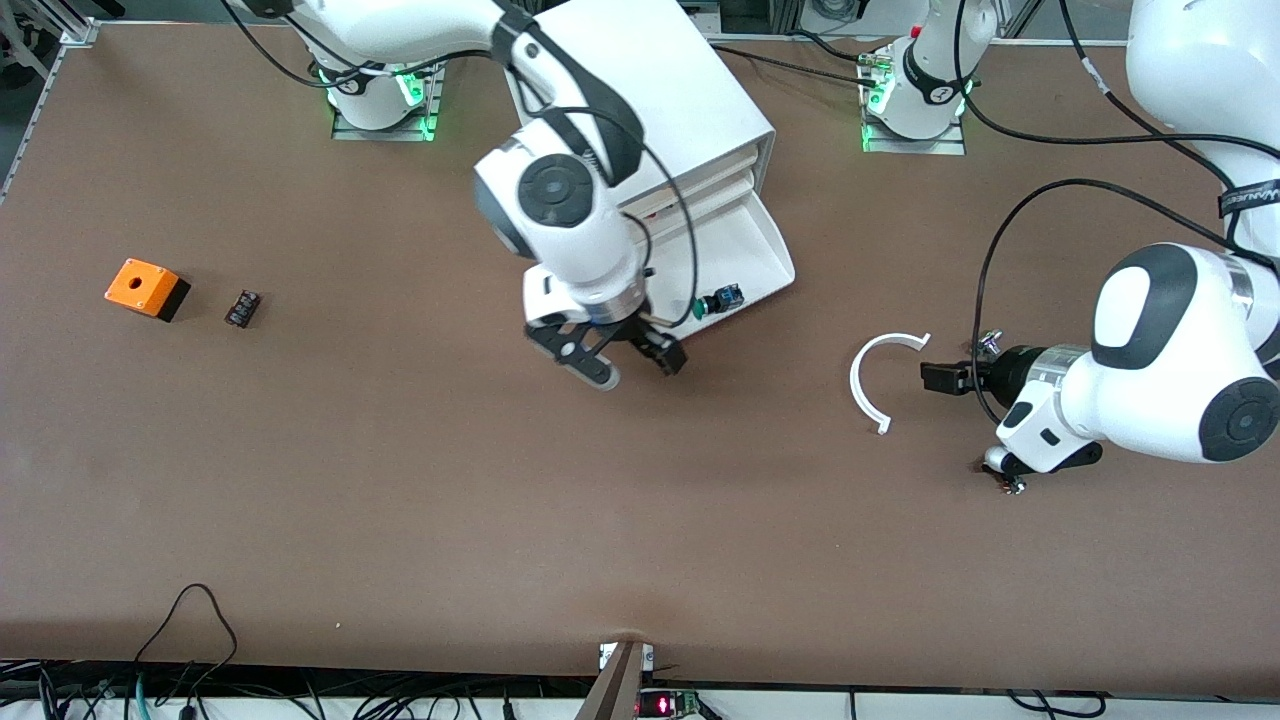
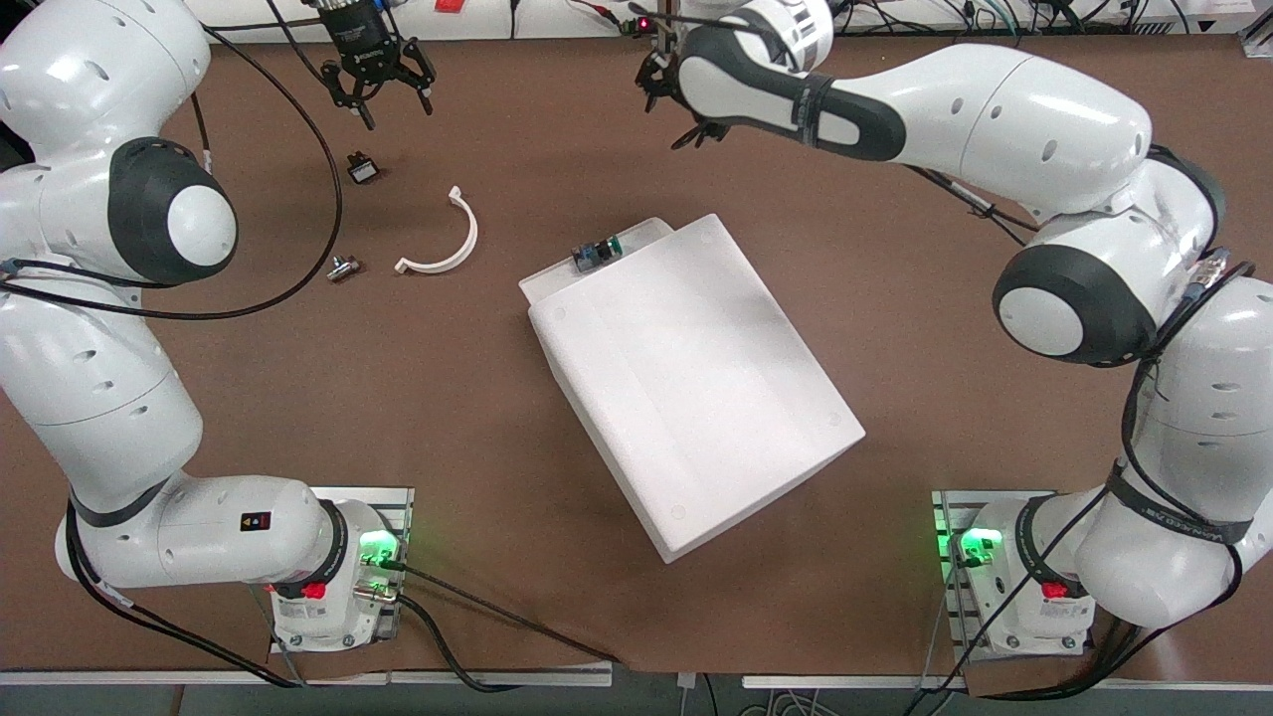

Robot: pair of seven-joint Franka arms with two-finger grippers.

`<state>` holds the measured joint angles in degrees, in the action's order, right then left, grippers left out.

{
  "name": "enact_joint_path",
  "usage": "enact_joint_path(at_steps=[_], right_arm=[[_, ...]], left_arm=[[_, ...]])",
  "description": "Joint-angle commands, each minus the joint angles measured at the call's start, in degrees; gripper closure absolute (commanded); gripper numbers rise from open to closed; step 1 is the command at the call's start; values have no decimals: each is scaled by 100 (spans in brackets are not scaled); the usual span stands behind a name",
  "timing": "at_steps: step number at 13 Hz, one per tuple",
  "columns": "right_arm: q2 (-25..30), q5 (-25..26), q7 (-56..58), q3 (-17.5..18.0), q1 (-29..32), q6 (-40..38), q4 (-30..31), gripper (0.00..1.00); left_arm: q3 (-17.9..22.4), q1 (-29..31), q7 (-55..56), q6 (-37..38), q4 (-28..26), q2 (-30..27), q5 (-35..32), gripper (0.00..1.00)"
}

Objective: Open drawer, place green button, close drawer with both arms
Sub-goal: 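Withdraw the right gripper from the drawer while the left gripper releases it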

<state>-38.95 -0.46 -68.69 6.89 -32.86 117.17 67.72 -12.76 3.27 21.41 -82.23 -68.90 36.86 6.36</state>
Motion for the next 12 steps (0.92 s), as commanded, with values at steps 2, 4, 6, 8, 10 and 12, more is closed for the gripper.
enact_joint_path(at_steps=[2,4,6,8,10,12], right_arm=[[423,-50,1767,75,630,-746,74,0],[634,-42,2542,66,911,-976,197,0],[941,-33,3157,66,1192,-976,556,0],[1327,-42,3765,-143,1290,-968,951,0],[1749,-42,4126,-451,1291,-976,1365,0],[2083,-68,4530,-749,1299,-968,1708,0]], left_arm=[[-33,-335,706,-836,-605,-153,-354,1],[-68,-283,959,-1565,-1183,-415,-258,1],[-121,-536,1677,-2294,-2017,-837,-266,1],[-148,-800,2234,-3024,-2713,-1084,-293,1],[-200,-1133,2839,-3736,-3250,-1155,-293,1],[-183,-1555,3446,-4404,-3733,-1234,-363,1]])
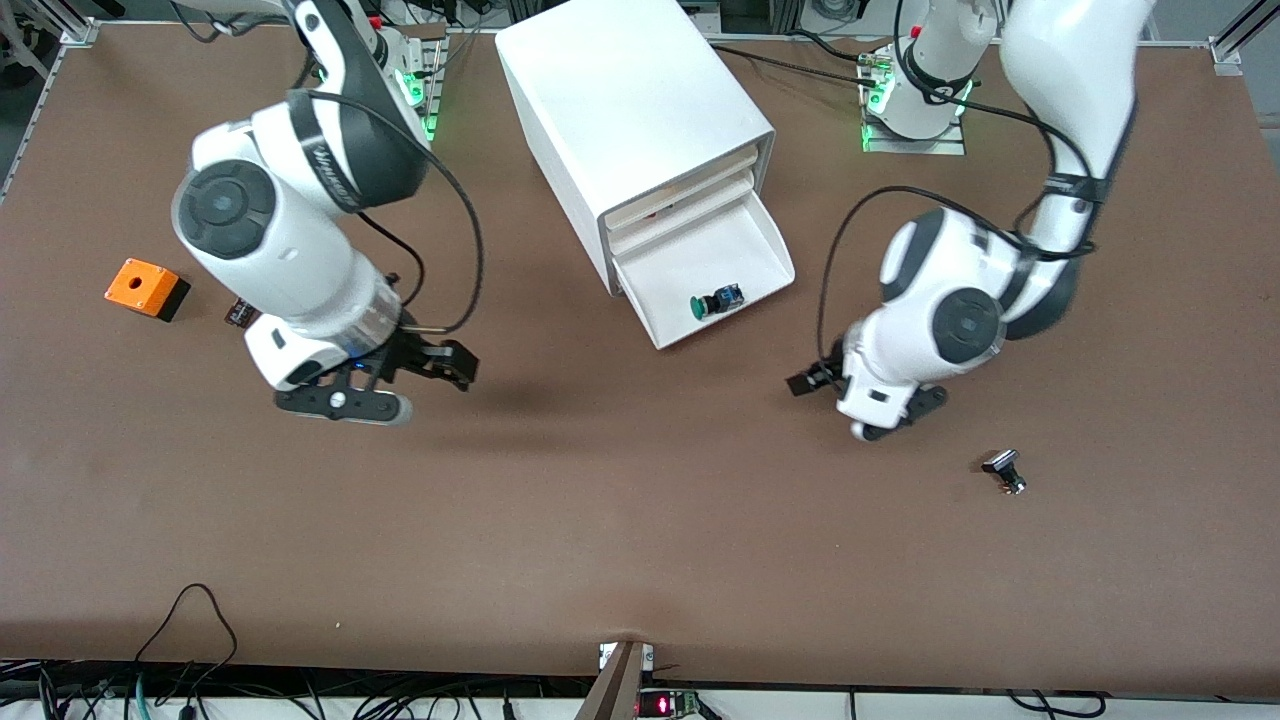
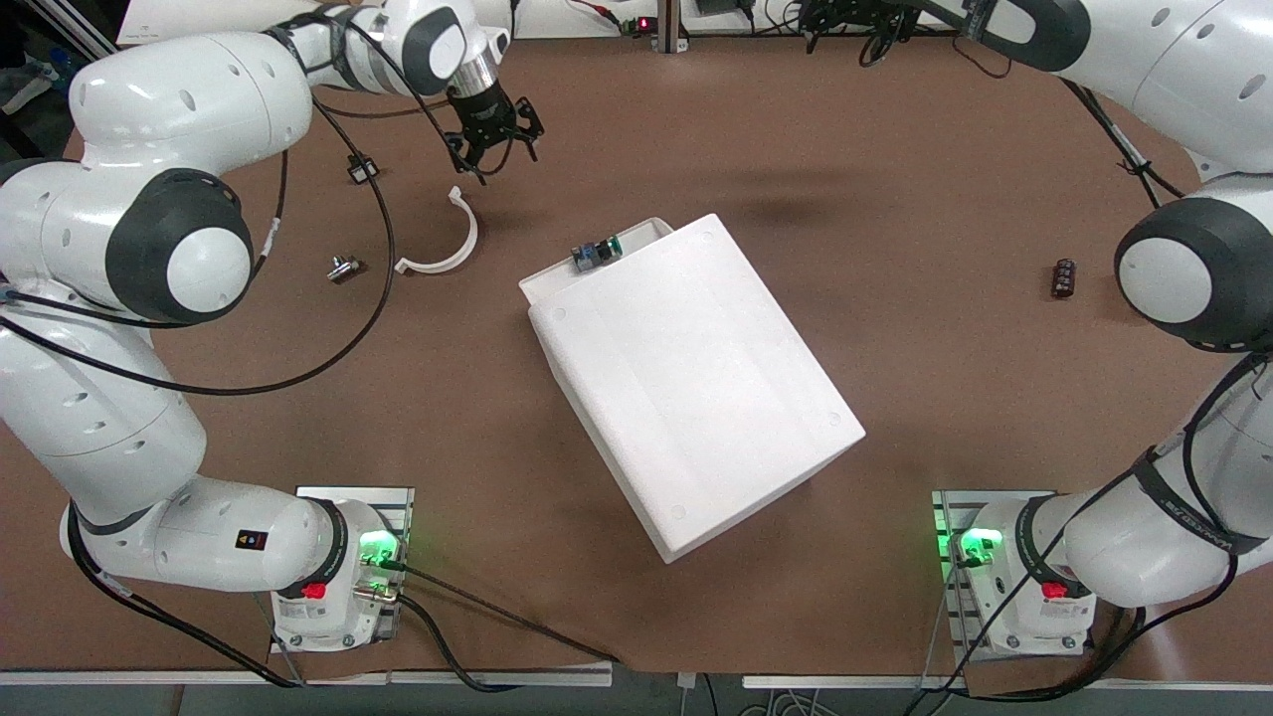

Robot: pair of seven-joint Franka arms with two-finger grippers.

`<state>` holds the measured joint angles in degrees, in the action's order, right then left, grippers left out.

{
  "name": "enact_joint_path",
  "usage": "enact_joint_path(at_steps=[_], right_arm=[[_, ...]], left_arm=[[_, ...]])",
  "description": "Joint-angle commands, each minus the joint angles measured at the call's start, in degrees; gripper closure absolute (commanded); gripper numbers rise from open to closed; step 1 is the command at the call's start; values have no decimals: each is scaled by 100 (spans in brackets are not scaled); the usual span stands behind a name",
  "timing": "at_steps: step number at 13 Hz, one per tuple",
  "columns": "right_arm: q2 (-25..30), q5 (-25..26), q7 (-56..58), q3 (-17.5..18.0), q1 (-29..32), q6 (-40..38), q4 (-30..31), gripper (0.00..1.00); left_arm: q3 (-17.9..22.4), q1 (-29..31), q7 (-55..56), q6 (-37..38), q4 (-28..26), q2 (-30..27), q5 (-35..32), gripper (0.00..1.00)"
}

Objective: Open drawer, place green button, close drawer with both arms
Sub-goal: 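Withdraw the right gripper from the drawer while the left gripper releases it, then push the drawer shut with the left gripper while the right gripper returns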

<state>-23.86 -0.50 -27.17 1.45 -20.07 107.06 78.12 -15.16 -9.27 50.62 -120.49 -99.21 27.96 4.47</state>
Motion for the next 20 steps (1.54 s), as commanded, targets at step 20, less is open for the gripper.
enact_joint_path(at_steps=[20], right_arm=[[1973,67,1618,-563,684,-810,1495,0]], left_arm=[[-768,-927,1266,-1056,-2050,-537,-148,1]])
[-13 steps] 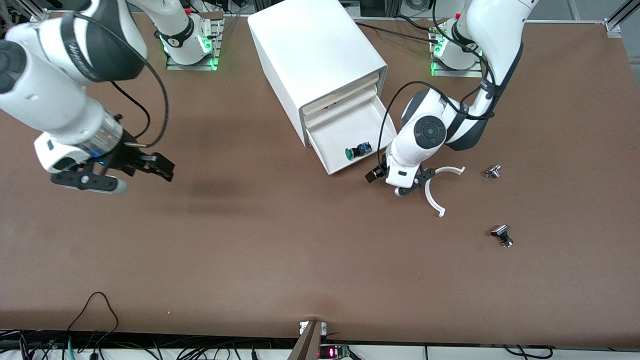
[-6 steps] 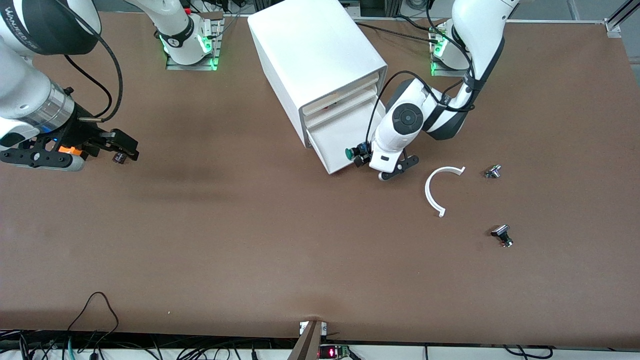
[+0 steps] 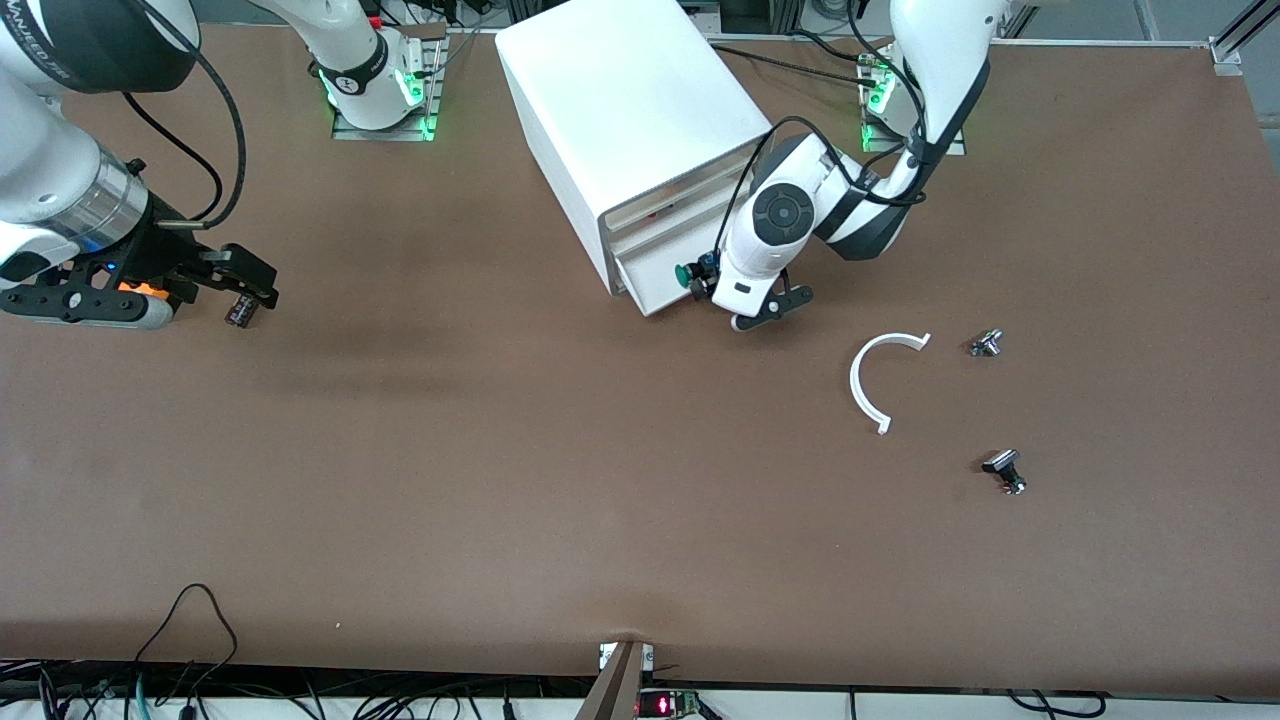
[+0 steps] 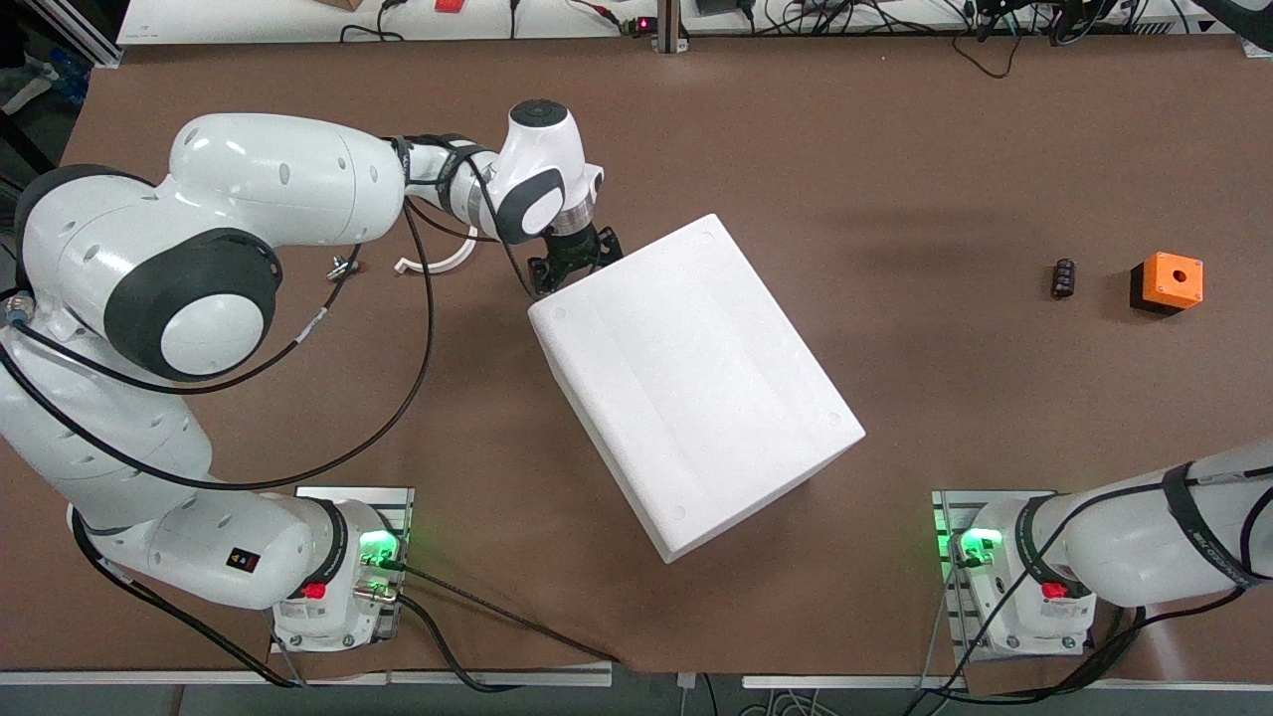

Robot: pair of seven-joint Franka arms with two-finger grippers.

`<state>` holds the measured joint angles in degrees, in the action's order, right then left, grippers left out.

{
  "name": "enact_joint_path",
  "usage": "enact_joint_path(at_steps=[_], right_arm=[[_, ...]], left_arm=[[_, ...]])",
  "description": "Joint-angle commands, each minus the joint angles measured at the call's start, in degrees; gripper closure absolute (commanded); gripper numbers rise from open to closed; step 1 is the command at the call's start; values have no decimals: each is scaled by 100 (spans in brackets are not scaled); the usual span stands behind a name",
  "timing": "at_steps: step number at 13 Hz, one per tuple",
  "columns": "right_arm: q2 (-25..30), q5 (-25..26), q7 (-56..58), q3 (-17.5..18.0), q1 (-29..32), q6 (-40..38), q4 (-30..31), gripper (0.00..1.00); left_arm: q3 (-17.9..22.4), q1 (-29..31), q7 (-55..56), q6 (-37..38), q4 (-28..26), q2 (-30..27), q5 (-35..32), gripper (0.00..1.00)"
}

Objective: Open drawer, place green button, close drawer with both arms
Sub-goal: 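Push the drawer shut with the left gripper while the right gripper returns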

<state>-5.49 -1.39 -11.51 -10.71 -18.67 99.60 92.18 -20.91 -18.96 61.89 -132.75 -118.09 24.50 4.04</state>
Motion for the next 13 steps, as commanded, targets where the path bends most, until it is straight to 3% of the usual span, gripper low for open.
enact_joint_path(at_steps=[1,5,11,13], right_arm=[[145,157,52,1067,975,-64,81,0],[189,174,122,2036,2015,-64,99,0],[171,245,510,1968,2157,-107,81,0],[249,429,589,2020,2324,-439,72,0]], left_arm=[[-203,50,139,179,-170,-191,-105,1],[-316,50,139,179,-179,-182,105,1],[-502,24,104,171,-241,-173,352,1],[-502,-19,60,171,-241,-173,352,2]])
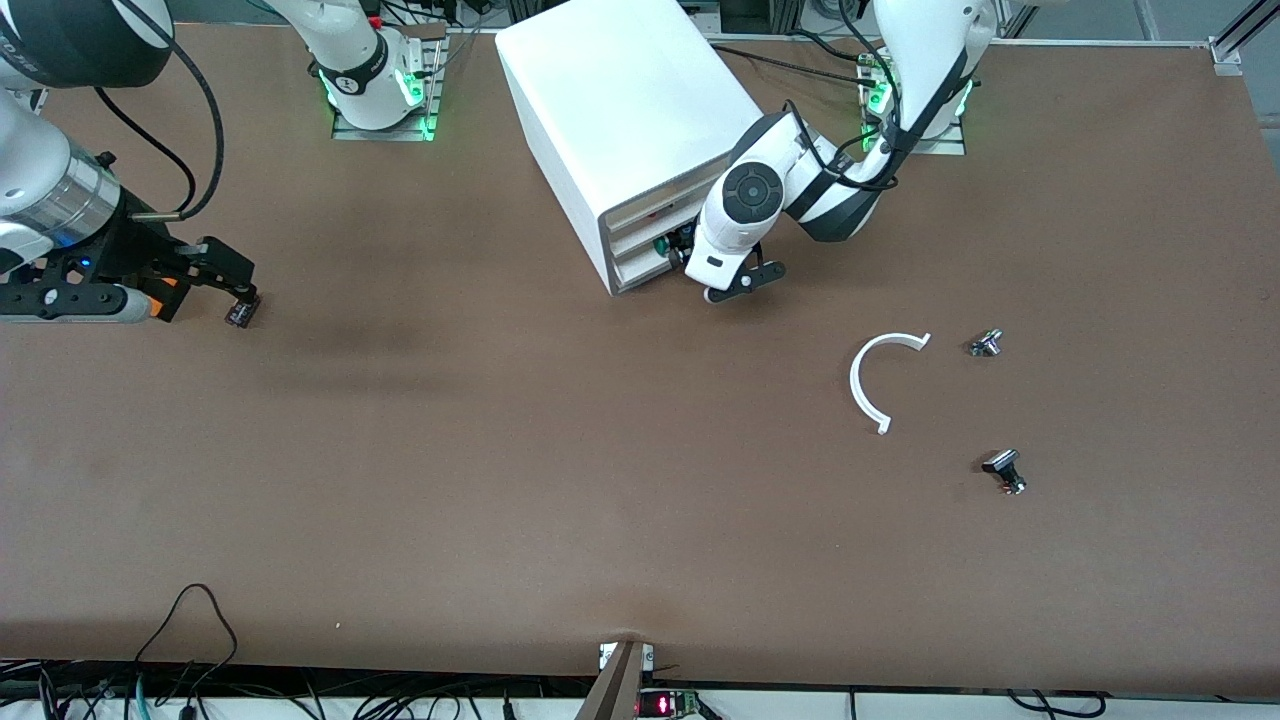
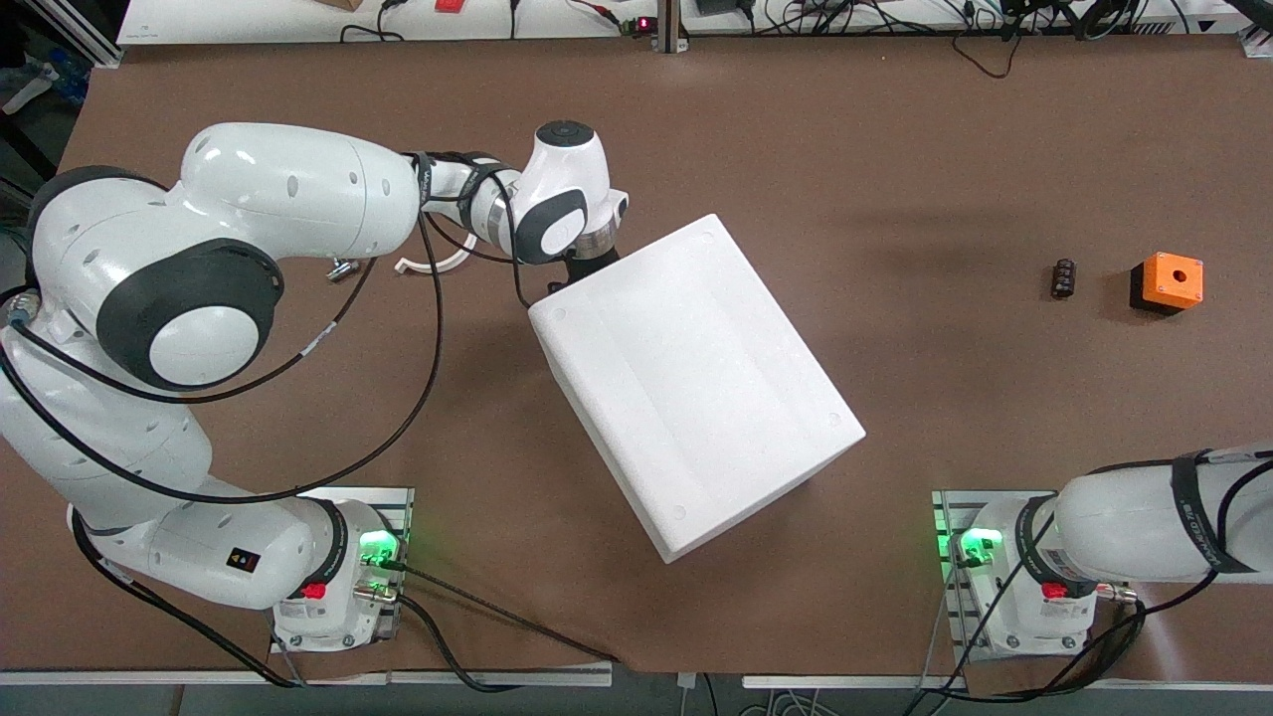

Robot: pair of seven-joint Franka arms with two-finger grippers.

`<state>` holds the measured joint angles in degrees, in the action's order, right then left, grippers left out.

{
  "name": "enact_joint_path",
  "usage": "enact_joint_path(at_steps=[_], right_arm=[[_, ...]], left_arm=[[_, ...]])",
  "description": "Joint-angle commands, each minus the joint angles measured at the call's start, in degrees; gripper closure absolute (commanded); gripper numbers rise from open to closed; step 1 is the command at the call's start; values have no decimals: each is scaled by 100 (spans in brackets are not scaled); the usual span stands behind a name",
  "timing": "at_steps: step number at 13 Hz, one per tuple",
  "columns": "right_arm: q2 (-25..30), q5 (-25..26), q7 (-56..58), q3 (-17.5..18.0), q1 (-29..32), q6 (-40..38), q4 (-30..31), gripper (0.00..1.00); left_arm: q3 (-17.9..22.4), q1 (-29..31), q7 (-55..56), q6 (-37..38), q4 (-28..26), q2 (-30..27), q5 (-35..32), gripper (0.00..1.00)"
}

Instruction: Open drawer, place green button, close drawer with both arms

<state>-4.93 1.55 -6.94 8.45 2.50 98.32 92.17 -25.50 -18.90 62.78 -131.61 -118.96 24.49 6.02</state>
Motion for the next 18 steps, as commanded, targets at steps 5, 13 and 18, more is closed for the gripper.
enact_joint_path(at_steps=[5,13,18], right_arm=[[405,65,-1,113,172,-401,222,0],[1030,64,-185,-186,-215,417,1172,0],[1012,56,-211,-186,-215,399,1172,0]], left_arm=[[-122,-35,41,57,-154,-138,153,1],[-209,-61,-64,57,-145,-15,153,1],[-254,-61,-29,57,-136,12,162,1]])
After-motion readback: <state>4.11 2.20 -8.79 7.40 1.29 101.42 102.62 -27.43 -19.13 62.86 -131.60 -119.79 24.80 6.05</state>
